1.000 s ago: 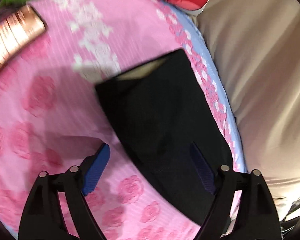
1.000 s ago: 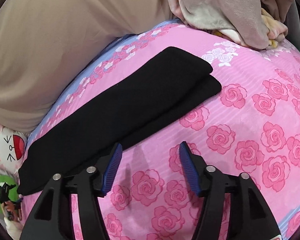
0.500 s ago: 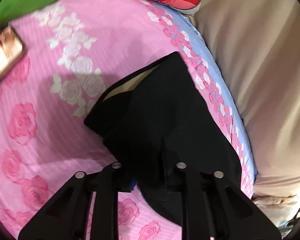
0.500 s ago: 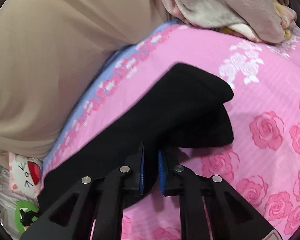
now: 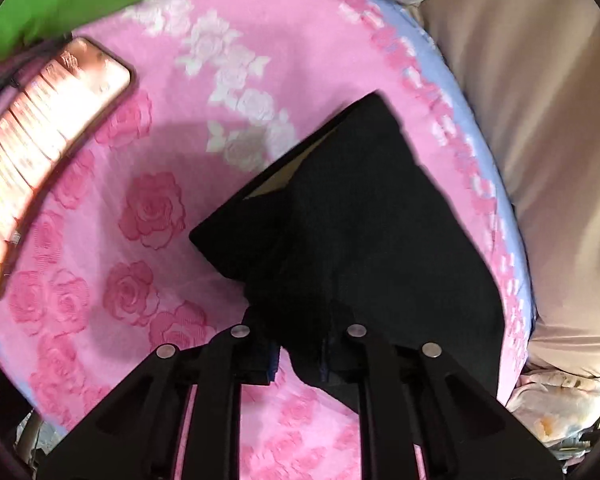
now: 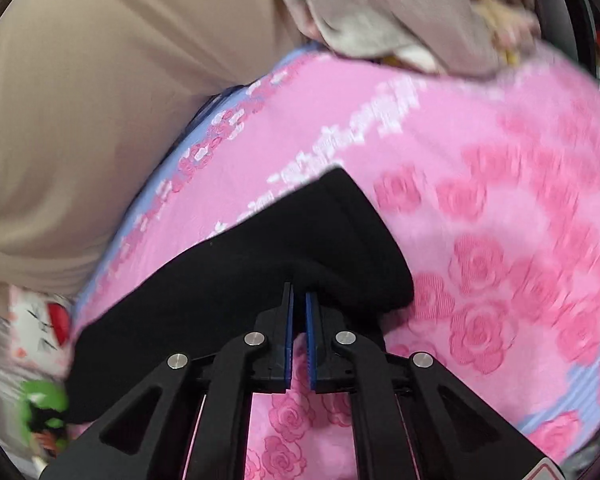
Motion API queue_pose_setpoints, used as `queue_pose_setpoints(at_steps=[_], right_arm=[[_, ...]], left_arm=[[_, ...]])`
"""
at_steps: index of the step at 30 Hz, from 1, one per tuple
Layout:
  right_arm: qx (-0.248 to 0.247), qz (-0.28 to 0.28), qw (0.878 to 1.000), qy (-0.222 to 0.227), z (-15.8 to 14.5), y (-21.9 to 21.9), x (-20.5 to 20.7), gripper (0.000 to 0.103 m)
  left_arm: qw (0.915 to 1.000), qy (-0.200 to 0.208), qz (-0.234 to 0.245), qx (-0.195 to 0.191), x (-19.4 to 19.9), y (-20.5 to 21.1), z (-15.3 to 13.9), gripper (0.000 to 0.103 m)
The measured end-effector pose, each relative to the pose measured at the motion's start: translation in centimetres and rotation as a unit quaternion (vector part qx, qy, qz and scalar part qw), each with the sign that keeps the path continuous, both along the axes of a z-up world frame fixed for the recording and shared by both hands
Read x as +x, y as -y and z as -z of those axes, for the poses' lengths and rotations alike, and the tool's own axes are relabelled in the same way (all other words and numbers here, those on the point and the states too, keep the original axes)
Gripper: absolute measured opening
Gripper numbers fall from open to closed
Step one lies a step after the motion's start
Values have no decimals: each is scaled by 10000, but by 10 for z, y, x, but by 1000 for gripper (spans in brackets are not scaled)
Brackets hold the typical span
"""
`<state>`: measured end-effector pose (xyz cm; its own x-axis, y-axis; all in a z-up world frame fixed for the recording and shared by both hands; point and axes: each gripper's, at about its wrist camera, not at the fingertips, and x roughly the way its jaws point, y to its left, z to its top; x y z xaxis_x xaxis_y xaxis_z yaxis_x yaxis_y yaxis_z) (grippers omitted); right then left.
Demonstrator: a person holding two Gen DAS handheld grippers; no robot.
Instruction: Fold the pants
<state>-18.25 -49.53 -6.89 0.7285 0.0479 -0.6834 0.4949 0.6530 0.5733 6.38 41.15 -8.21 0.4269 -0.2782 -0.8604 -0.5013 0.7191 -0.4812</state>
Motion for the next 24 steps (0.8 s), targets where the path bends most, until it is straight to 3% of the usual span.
queue_pose_setpoints(at_steps=[2, 4, 6, 8, 9, 11, 14, 16, 17, 19, 20, 22, 24], right_arm=[[377, -47, 9989, 266, 2, 4, -8, 11], [415, -118, 9986, 312, -3, 3, -11, 24], [272, -93, 9992, 288, -12, 1, -18, 30], [-151, 243, 9991, 326, -30, 4, -30, 61], [-325, 388, 9982, 316, -33, 6, -33, 67], [-800, 595, 9949, 133, -41, 18, -28, 71], [-638, 126, 9976, -249, -22, 38, 7, 70], [-384, -354, 9970, -567, 1, 41, 37, 74], [-700, -421, 9959, -384, -3, 35, 42, 69], [-290, -961, 9946, -265, 3, 20, 57, 54], [-668, -1057, 9912, -434, 0, 8, 63, 32], [-959, -1234, 9861, -563, -8, 0, 71, 20], [-1207, -1147, 9853, -376, -33, 5, 69, 12]], left_arm=[[9997, 41, 83, 209, 1, 5, -7, 14], [9983, 43, 232, 531, 4, 14, -15, 14], [9983, -24, 168, 552, 2, 14, -14, 19], [9986, -18, -45, 520, -6, 11, -17, 21], [9981, -2, -115, 597, -9, 11, -19, 21], [9950, 73, -199, 971, -16, 19, -32, 21], [9864, 276, -160, 1614, -19, 39, -57, 21], [9830, 416, -90, 1788, -21, 52, -71, 22], [9819, 472, -51, 1831, -22, 59, -76, 21], [9793, 590, 94, 1934, -23, 73, -85, 25], [9781, 645, 213, 1969, -22, 81, -88, 27], [9771, 694, 490, 1951, -14, 100, -88, 29], [9769, 684, 708, 1895, -3, 119, -85, 29]])
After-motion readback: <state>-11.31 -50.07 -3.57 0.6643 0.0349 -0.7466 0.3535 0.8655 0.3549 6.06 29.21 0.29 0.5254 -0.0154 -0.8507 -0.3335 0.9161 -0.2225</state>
